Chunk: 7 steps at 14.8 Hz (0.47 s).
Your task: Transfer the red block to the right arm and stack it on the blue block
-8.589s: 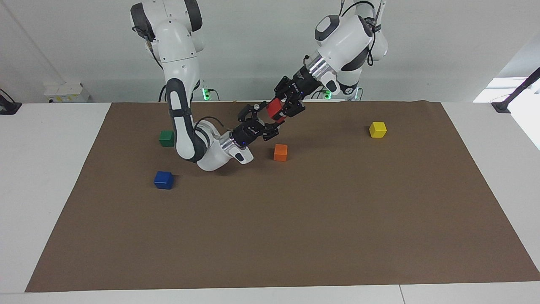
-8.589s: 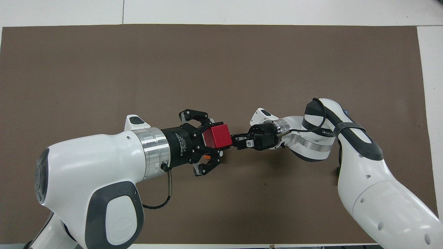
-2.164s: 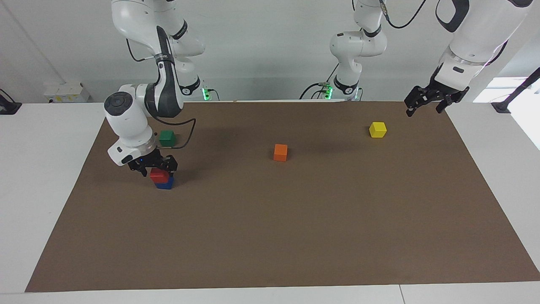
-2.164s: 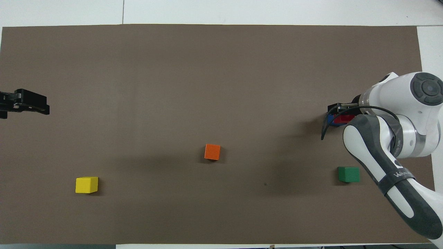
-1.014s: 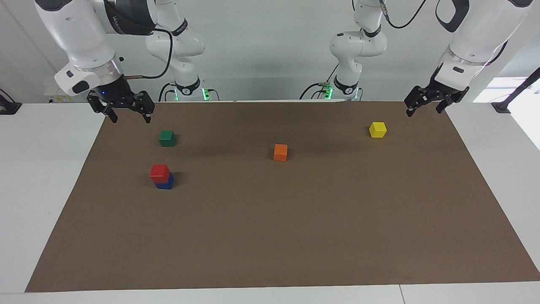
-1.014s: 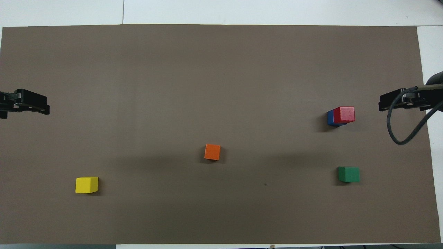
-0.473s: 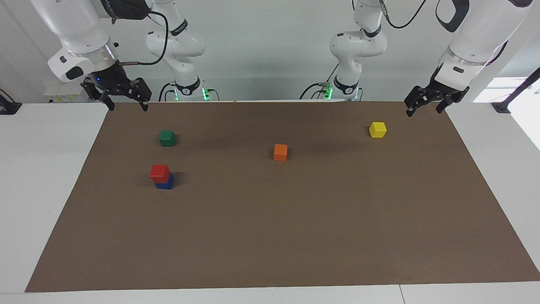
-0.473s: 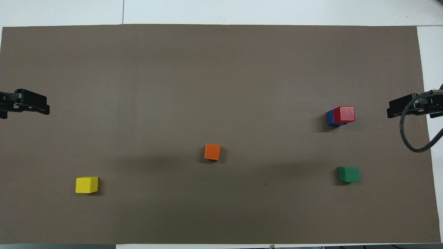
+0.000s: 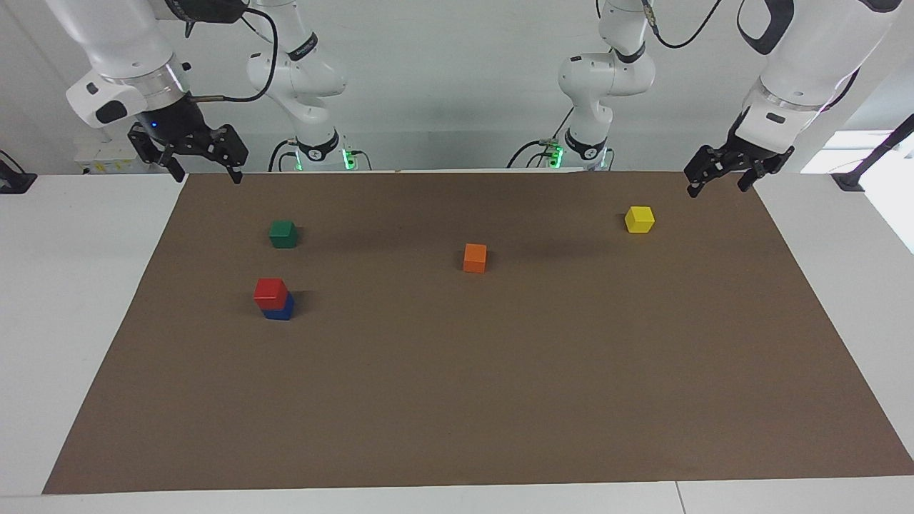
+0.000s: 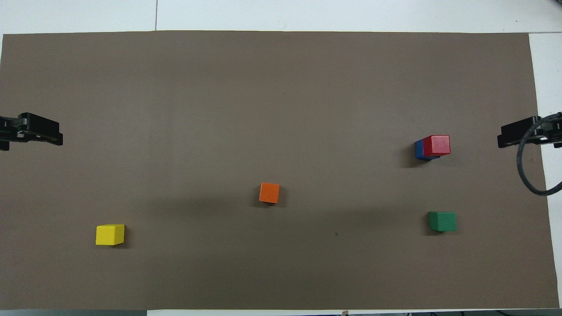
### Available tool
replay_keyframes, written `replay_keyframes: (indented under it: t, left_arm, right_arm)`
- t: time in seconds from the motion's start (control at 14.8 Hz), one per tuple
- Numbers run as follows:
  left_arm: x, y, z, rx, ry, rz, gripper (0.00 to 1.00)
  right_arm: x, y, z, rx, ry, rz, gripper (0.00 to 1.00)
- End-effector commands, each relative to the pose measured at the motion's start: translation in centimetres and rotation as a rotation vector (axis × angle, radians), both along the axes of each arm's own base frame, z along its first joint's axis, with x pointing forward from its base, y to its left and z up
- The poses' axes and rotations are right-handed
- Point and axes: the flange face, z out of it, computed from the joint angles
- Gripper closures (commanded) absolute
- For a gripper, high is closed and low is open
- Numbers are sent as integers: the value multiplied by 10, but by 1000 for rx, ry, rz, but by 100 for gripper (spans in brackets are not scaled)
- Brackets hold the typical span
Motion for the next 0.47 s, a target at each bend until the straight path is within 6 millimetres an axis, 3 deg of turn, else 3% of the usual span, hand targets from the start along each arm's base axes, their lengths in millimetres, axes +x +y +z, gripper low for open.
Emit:
replay_keyframes:
  t: [0.0,0.41]
  left_arm:
    - [-1,0,5,18,-7,-11,0]
    - [2,0,5,18,-27,-7,0]
  right_arm:
    - [-1,-3,3,22,-1,-5,0]
    - [0,-6,3,19,-4,-5,0]
